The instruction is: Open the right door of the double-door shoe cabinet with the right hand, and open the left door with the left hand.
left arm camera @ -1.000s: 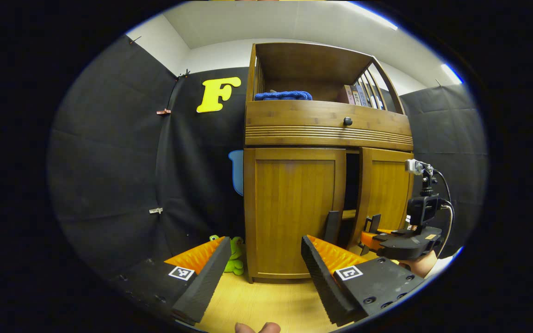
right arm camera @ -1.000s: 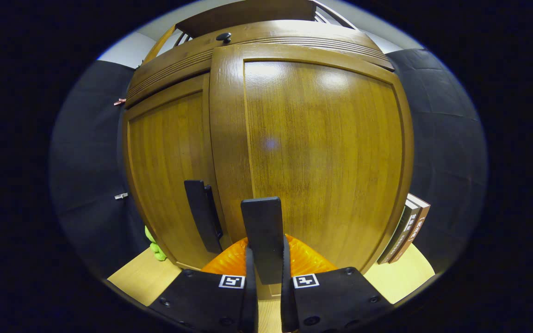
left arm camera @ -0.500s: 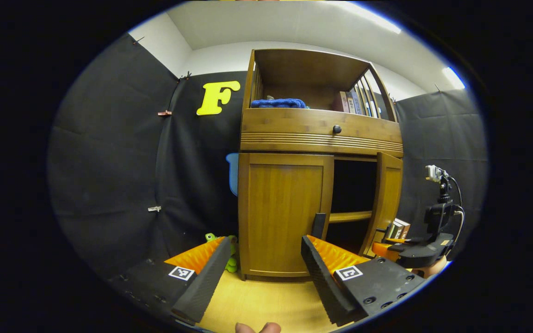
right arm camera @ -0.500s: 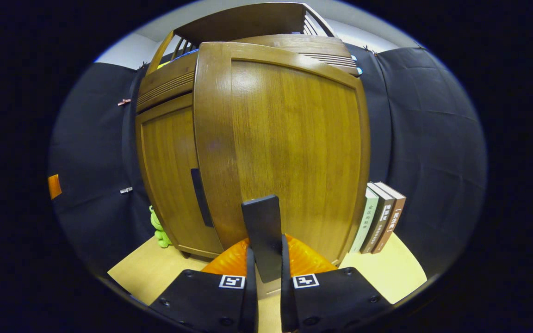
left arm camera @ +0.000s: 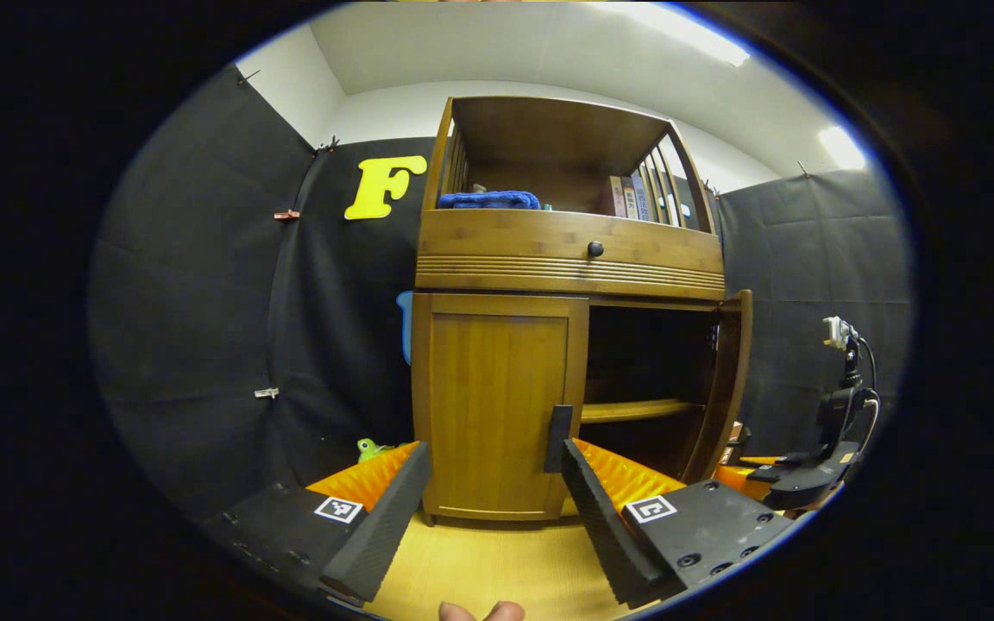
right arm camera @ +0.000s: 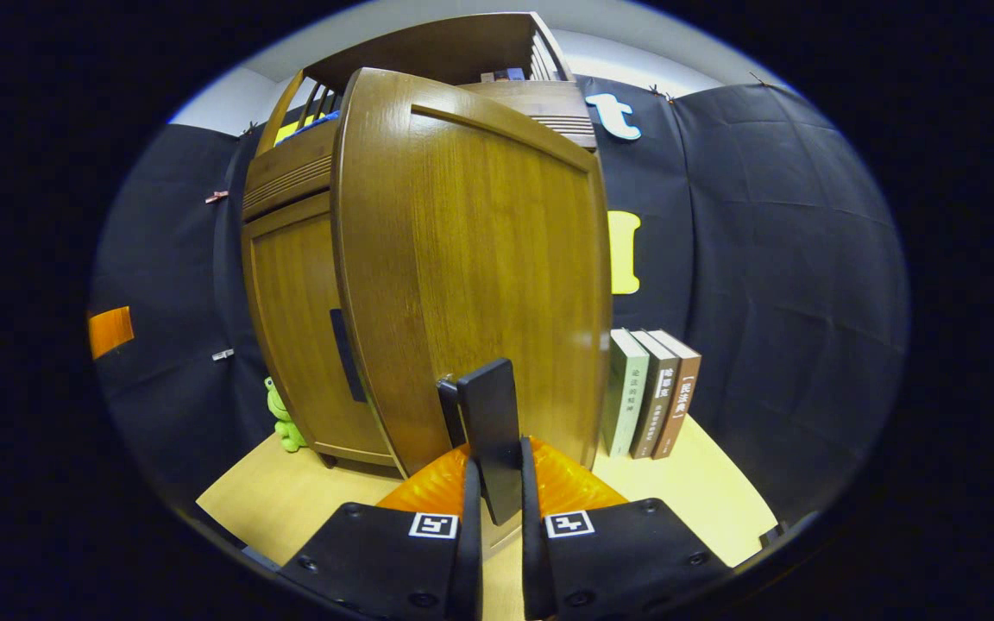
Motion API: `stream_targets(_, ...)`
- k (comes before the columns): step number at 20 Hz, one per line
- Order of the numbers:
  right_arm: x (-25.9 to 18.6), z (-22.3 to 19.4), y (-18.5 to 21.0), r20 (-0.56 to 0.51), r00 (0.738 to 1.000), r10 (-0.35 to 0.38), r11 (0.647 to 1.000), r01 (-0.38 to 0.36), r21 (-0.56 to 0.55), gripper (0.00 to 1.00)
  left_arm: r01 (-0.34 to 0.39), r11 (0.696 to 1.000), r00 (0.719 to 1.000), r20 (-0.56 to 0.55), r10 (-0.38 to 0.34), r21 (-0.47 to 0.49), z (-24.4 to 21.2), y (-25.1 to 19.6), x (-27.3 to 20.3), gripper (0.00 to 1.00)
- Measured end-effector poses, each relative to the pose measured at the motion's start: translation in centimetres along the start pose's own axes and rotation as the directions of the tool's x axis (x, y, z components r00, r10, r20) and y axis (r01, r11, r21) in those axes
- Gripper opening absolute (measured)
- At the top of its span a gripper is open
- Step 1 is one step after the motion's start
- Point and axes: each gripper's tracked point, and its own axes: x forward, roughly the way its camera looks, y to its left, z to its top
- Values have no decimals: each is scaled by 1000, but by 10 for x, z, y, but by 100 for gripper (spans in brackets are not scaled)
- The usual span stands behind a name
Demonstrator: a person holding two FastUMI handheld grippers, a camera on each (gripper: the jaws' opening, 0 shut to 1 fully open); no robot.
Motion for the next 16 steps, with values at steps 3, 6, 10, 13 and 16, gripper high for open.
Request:
stream_targets(3, -9, 1, -17, 0, 1000, -15, 1000, 15, 16, 22, 25, 1000, 1000, 3, -25, 1, 2, -11, 3, 92)
stream_targets(6, -15, 3, -29, 3, 1000, -21, 1000, 20, 23, 21, 48, 999, 999, 4, -48, -1, 3, -20, 5, 92)
stream_targets(10, -23, 11, -53, 15, 998, -61, 998, 60, 21, 21, 66, 998, 998, 3, -66, 1, 2, -27, 5, 92)
stream_targets(13, -30, 15, -76, 18, 995, -103, 994, 102, 25, 21, 72, 997, 997, 3, -72, -1, 1, -31, 6, 92)
stream_targets(16, -35, 20, -92, 22, 994, -108, 994, 107, 29, 16, 81, 997, 997, 5, -81, 1, 1, -35, 10, 92)
